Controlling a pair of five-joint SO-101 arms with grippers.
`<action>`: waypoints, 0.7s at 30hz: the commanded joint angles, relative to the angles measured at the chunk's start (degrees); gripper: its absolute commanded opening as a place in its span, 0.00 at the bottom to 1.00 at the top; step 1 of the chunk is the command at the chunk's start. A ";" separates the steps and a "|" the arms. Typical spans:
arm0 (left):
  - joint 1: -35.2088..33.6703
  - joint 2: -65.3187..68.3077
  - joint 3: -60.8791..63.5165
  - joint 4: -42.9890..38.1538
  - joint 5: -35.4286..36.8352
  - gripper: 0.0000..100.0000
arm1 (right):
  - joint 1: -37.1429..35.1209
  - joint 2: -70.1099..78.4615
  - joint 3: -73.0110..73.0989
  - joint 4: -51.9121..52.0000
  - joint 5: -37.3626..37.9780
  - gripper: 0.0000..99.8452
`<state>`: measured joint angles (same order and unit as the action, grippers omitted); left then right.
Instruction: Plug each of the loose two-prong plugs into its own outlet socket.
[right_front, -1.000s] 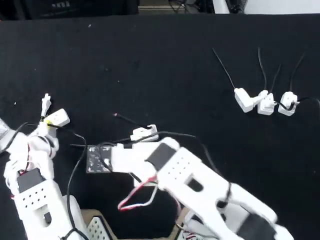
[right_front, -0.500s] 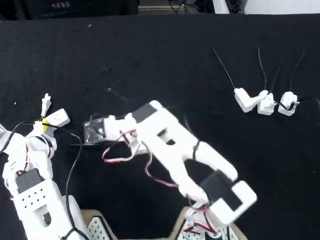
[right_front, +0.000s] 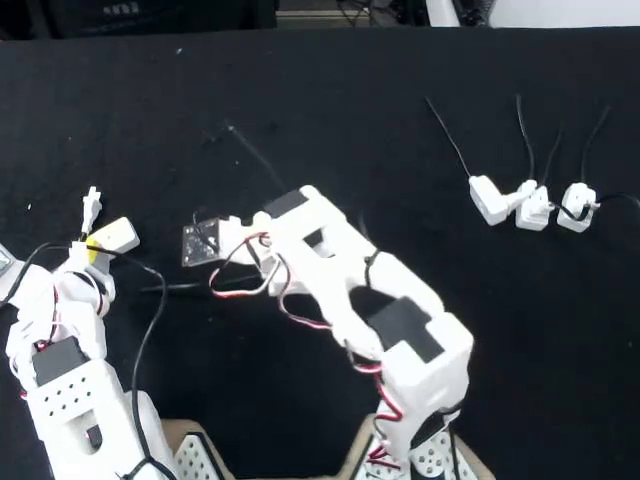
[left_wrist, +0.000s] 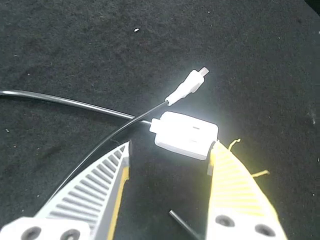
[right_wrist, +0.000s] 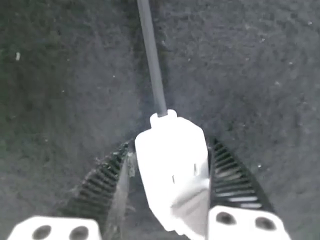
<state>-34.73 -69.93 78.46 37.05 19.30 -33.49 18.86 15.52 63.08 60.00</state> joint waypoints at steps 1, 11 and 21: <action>0.66 -0.62 -3.65 -0.18 0.53 0.26 | 2.11 2.51 -3.82 -0.53 0.00 0.19; 3.91 -0.62 -1.80 -0.18 0.62 0.26 | 15.65 0.31 -6.99 0.18 -24.79 0.01; 9.54 -0.62 -0.40 0.26 0.26 0.26 | 35.60 -15.87 -0.57 0.18 -44.48 0.01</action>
<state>-27.87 -69.93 78.46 37.05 19.47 -4.75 9.01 15.16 63.34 19.38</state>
